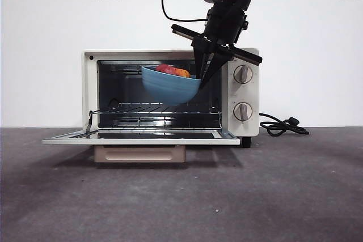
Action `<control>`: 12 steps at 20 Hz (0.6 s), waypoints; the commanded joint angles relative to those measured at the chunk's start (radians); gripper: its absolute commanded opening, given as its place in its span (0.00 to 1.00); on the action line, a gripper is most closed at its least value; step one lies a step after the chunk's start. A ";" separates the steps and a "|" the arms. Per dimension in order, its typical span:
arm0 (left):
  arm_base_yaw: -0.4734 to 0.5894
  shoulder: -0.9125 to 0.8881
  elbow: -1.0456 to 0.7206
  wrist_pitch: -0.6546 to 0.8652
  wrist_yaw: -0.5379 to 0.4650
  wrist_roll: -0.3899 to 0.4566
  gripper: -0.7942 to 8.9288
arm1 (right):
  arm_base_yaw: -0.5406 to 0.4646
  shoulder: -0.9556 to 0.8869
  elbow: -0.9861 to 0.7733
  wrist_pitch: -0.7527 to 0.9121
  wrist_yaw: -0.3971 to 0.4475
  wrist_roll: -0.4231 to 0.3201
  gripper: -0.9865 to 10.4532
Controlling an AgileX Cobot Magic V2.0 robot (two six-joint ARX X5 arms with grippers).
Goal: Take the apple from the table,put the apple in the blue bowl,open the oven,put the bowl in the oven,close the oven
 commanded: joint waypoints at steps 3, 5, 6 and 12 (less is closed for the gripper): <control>-0.002 -0.013 -0.008 -0.004 -0.001 0.010 0.08 | -0.008 0.015 0.010 0.011 0.019 0.103 0.08; -0.002 -0.014 -0.008 -0.011 -0.001 0.010 0.08 | -0.008 0.020 0.010 0.003 0.040 0.127 0.08; -0.002 -0.014 -0.008 -0.014 -0.001 0.010 0.08 | -0.008 0.024 0.010 0.006 0.047 0.127 0.08; -0.002 -0.014 -0.008 -0.020 -0.001 0.010 0.08 | -0.008 0.026 0.009 0.005 0.060 0.123 0.09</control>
